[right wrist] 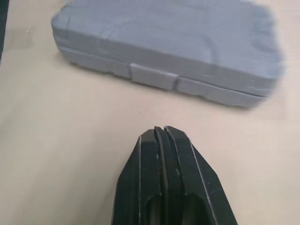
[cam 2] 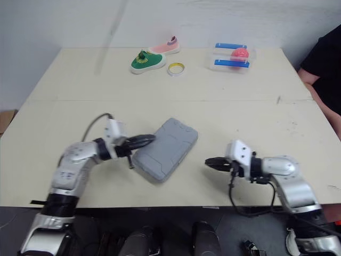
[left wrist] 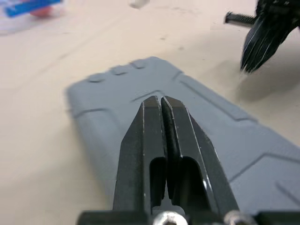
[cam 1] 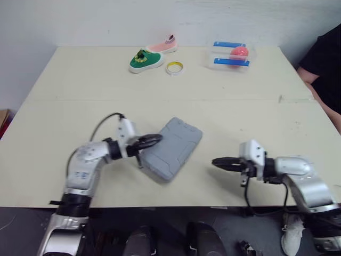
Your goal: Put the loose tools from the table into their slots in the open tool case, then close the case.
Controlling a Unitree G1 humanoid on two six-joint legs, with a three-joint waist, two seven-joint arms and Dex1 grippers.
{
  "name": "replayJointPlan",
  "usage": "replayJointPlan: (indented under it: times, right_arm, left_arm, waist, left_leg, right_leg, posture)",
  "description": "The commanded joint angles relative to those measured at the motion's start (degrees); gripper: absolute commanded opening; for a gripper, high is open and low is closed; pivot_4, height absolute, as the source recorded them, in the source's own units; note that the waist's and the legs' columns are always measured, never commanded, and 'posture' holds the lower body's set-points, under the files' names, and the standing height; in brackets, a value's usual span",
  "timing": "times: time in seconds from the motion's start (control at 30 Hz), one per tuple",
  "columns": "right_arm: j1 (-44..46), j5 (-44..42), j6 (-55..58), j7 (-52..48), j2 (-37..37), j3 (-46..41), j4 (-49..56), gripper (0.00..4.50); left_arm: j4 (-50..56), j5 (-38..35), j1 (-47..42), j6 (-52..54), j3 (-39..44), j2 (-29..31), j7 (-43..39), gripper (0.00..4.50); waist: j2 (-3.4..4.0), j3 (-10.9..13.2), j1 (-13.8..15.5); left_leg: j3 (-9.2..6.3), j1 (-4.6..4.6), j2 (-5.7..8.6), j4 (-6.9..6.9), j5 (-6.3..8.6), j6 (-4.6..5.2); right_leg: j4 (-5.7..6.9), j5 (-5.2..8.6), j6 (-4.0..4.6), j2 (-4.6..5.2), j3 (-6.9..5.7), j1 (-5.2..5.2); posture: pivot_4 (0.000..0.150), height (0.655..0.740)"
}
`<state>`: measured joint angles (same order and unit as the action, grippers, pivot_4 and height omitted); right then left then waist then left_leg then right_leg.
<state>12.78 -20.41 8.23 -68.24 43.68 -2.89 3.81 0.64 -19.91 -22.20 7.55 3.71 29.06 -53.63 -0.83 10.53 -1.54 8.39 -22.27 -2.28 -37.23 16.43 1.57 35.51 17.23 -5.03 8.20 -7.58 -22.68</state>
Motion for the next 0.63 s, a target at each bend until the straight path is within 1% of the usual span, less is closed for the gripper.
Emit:
replayJointPlan:
  times: [0.03,0.07,0.1,0.2,0.23,0.27,0.3,0.37,0.47,0.57,0.63]
  right_arm:
    - [-1.0,-1.9,-4.8,-2.6,3.3,-5.8,-1.5,1.06]
    - [-0.9,-1.4,-7.5,-2.4,3.9,-7.8,-3.2,1.46]
    - [-0.6,-1.1,-9.7,-2.5,4.8,-9.5,-5.2,2.07]
    - [0.1,-0.2,-15.3,-3.6,7.8,-12.6,-10.8,3.7]
    - [0.2,-0.1,-16.5,-3.9,8.4,-13.1,-12.1,4.16]
    - [0.3,-0.1,-17.3,-4.0,8.8,-13.4,-12.9,4.5]
    - [0.5,-0.1,-17.6,-4.2,9.4,-13.6,-14.0,4.5]
    - [0.7,0.4,-19.0,-4.8,10.8,-14.1,-16.3,4.5]
    - [1.9,-0.3,-19.9,-4.9,11.9,-15.2,-18.7,4.5]
    - [2.7,0.2,-21.5,-5.4,11.8,-14.2,-21.0,4.5]
    - [3.5,0.5,-22.2,-6.1,11.6,-13.0,-21.9,4.5]
  left_arm:
    - [4.7,-4.1,5.5,2.5,6.7,5.3,-1.5,0.92]
    - [4.6,-3.6,7.9,2.3,9.2,7.1,-0.6,1.32]
    - [4.4,-2.9,10.7,2.7,11.2,9.0,0.1,1.85]
    - [2.9,3.7,18.5,0.5,15.1,13.7,4.3,3.33]
    - [2.8,5.2,20.4,-0.3,16.0,14.6,5.7,3.75]
    - [2.9,5.9,21.5,-0.8,16.6,15.0,6.6,4.19]
    - [3.4,4.8,22.5,-0.7,17.9,15.0,6.5,4.43]
    - [4.3,2.8,24.0,0.1,20.7,14.4,7.5,4.43]
    - [6.0,2.0,26.5,1.2,24.0,14.3,9.1,4.43]
    - [7.6,0.5,28.9,2.8,26.7,13.2,10.6,4.43]
    - [8.6,1.0,29.7,1.9,26.9,12.7,11.4,4.43]
  waist:
    - [0.0,0.0,0.0]
    - [0.01,0.0,-0.1]
    - [0.03,0.0,0.0]
    - [0.05,0.2,0.0]
    - [0.04,0.2,0.0]
    - [-0.01,0.2,0.1]
    - [-0.04,0.3,0.3]
    - [-0.06,0.3,0.7]
    - [0.03,0.4,0.9]
    - [0.09,0.4,1.0]
    - [0.1,0.4,1.0]
  left_leg:
    - [0.0,0.0,0.0,0.01,0.01,0.0]
    - [0.01,0.03,0.0,0.03,0.05,-0.03]
    - [0.02,0.02,0.0,0.04,0.07,-0.02]
    - [0.07,0.02,0.02,0.04,0.12,0.02]
    - [0.07,0.01,0.04,0.04,0.14,0.03]
    - [0.07,0.01,0.04,0.05,0.21,0.17]
    - [0.04,0.01,0.04,0.05,0.28,0.18]
    - [-0.06,-0.05,0.03,0.05,0.42,-0.05]
    - [-0.03,-0.06,0.04,0.09,0.43,-0.07]
    - [-0.01,-0.06,0.04,0.15,0.42,-0.2]
    - [0.02,-0.06,0.03,0.16,0.36,-0.36]
  right_leg:
    - [-0.02,0.0,0.0,0.0,0.0,0.0]
    - [-0.04,0.0,0.0,-0.01,0.0,0.01]
    - [-0.06,0.0,0.0,-0.01,0.01,0.0]
    - [-0.08,0.0,0.0,0.01,0.0,-0.05]
    - [-0.08,0.0,0.0,0.03,0.0,-0.06]
    - [-0.1,0.0,0.0,0.04,0.02,-0.07]
    - [-0.11,0.0,0.0,0.07,0.08,-0.07]
    - [-0.11,0.0,0.01,0.15,0.2,-0.09]
    - [-0.11,0.0,0.01,0.22,0.3,-0.14]
    - [-0.15,0.02,0.04,0.2,0.3,-0.16]
    - [-0.16,0.02,0.05,0.17,0.3,-0.16]
  posture:
    - [0.15,0.74]
    - [0.15,0.74]
    - [0.15,0.74]
    - [0.15,0.74]
    - [0.15,0.74]
    - [0.15,0.74]
    - [0.15,0.74]
    - [0.15,0.74]
    - [0.15,0.74]
    - [0.15,0.74]
    - [0.15,0.74]
